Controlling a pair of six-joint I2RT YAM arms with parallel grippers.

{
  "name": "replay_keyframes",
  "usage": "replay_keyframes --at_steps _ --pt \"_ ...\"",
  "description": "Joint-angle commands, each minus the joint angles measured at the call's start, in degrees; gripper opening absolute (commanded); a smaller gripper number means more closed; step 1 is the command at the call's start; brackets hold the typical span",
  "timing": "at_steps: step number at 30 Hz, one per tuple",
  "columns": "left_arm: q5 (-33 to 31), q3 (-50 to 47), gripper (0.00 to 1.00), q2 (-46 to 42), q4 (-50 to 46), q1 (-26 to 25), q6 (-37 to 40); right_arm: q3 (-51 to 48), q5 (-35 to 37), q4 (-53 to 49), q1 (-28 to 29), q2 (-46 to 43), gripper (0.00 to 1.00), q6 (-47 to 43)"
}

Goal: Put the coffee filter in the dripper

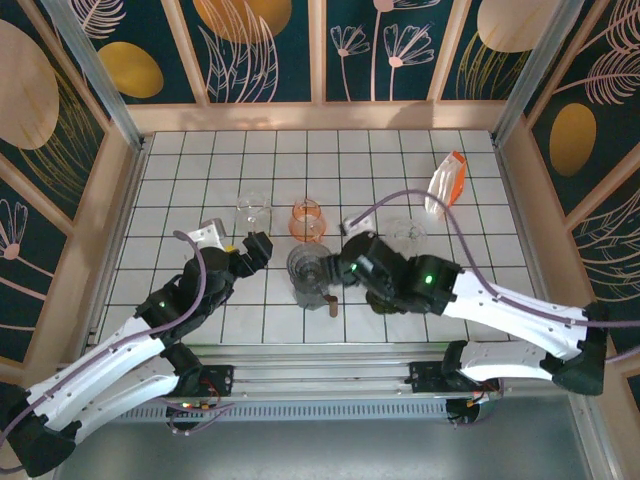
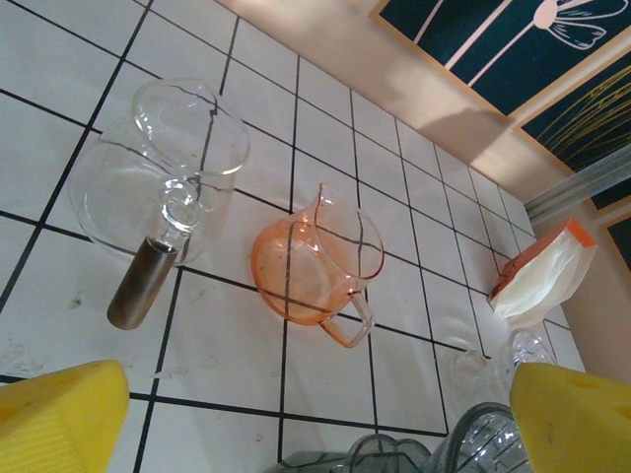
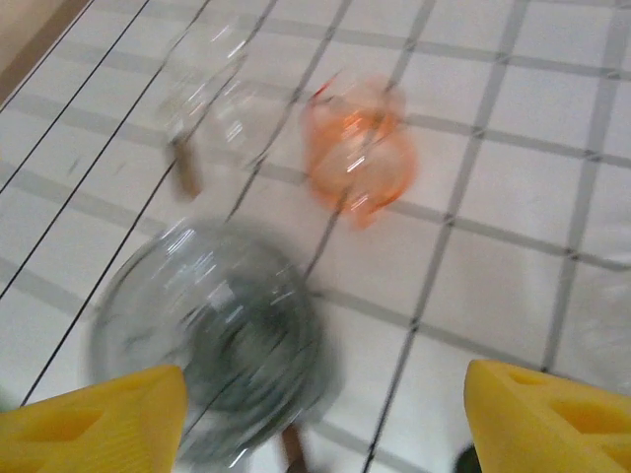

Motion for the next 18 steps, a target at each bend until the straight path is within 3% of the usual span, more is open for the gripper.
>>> replay_keyframes --at_steps 1,6,10,14,18 --pt "-1.41 -0.69 0.99 -1.08 1.15 -0.22 -1.08 -1.11 2.24 5.73 -11.12 -2.77 0.74 0.09" --pt "-0.88 -0.98 0.99 -1.30 1.07 -0.19 -1.25 -5.77 0.87 14.20 -32.64 -2.65 0.74 -0.50" --pt "-0.37 -1.13 0.99 -1.48 1.32 -0.17 -0.88 -7.76 -5.69 19.21 -49.06 2.01 0.73 1.80" --pt "0.71 -1.83 0.99 -1.37 2.42 -0.19 -0.68 -7.23 -10.46 22.35 -58.69 8.77 0.66 2.64" --pt "1.42 -2.32 0.99 -0.80 3.26 -0.22 -0.43 -4.69 -12.69 23.54 -63.14 15.90 0.62 1.41"
